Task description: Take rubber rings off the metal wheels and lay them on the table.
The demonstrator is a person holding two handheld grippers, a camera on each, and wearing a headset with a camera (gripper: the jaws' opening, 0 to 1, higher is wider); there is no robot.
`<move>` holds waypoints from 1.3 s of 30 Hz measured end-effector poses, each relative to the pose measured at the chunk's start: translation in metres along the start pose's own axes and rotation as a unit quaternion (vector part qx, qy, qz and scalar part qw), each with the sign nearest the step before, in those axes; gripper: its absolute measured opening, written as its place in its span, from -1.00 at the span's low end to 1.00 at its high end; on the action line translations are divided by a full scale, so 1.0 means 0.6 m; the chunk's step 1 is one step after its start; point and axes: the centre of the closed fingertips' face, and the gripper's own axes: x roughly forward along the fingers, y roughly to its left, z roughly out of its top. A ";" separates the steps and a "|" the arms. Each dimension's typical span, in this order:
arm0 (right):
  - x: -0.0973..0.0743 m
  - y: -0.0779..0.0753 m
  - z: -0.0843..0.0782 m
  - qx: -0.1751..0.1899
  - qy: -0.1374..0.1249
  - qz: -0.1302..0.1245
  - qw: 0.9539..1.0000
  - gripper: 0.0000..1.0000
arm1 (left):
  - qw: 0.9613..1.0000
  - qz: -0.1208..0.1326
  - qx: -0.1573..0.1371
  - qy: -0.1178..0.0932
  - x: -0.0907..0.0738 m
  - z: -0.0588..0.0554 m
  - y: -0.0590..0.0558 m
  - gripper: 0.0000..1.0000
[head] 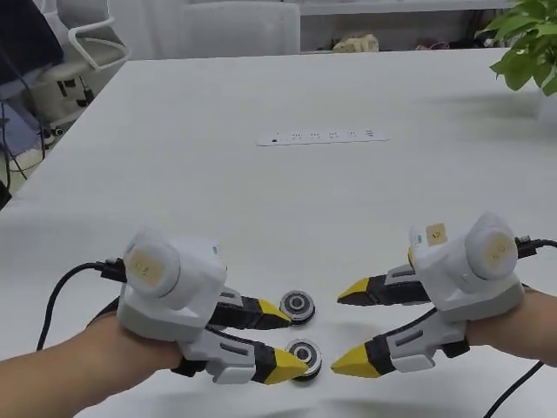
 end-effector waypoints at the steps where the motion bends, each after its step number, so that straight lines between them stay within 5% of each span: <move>1: 0.001 0.000 -0.001 0.001 0.000 0.000 1.000 0.03 | 1.000 0.000 -0.001 0.000 0.001 0.000 0.000 -0.50; 16: 0.002 -0.002 -0.016 0.004 0.010 -0.001 1.000 0.01 | 0.999 0.005 0.007 0.033 0.021 -0.024 -0.001 -0.73; 30: 0.007 0.005 -0.016 0.000 0.016 0.004 1.000 -0.01 | 0.995 0.024 0.089 0.045 0.022 -0.028 -0.004 -0.84; 39: 0.016 0.017 -0.005 -0.013 0.026 0.012 1.000 -0.05 | 0.994 0.026 0.094 0.042 0.023 -0.028 -0.001 -0.85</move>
